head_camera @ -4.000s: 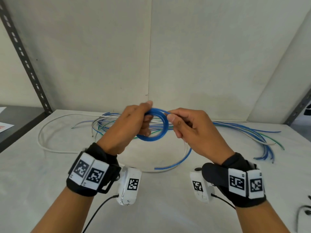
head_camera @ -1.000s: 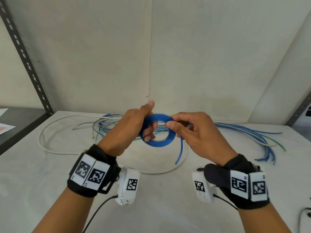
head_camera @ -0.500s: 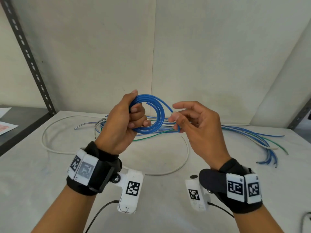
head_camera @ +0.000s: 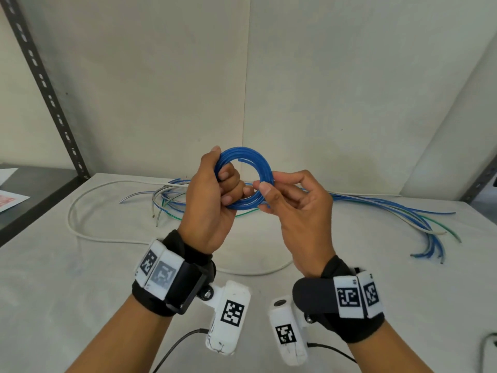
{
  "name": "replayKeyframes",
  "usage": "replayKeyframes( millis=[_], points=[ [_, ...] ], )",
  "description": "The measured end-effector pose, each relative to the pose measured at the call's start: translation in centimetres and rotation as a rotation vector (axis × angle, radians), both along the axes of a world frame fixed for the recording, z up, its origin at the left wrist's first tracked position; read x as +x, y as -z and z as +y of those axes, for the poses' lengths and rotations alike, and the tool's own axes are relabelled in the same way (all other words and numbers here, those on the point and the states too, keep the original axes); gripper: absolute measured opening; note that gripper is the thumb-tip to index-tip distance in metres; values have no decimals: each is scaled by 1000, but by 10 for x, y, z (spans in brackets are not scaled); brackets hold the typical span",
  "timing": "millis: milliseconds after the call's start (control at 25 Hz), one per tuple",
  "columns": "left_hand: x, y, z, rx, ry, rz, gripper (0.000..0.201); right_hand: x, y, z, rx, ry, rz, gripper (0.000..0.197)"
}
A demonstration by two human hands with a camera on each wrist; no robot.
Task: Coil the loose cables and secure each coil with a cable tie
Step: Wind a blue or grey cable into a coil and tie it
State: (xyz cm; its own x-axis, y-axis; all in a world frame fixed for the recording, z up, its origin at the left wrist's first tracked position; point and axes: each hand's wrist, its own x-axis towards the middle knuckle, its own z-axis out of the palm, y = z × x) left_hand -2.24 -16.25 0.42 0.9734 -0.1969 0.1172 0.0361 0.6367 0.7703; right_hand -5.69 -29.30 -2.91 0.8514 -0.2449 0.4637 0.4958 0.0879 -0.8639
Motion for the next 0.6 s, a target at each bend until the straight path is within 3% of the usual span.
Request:
replayKeyframes(
  millis=[160,400,600],
  points=[
    [6,-4,13,312,77,-102,44,3,-11,-19,-48,-5,-15,14],
    [7,-3,19,807,183,-212,58,3,-20,-44,-408,-112,-35,15],
    [0,-3,10,706,91,-165,44,-1,-22,-42,-471,-91,-79,15]
  ],
)
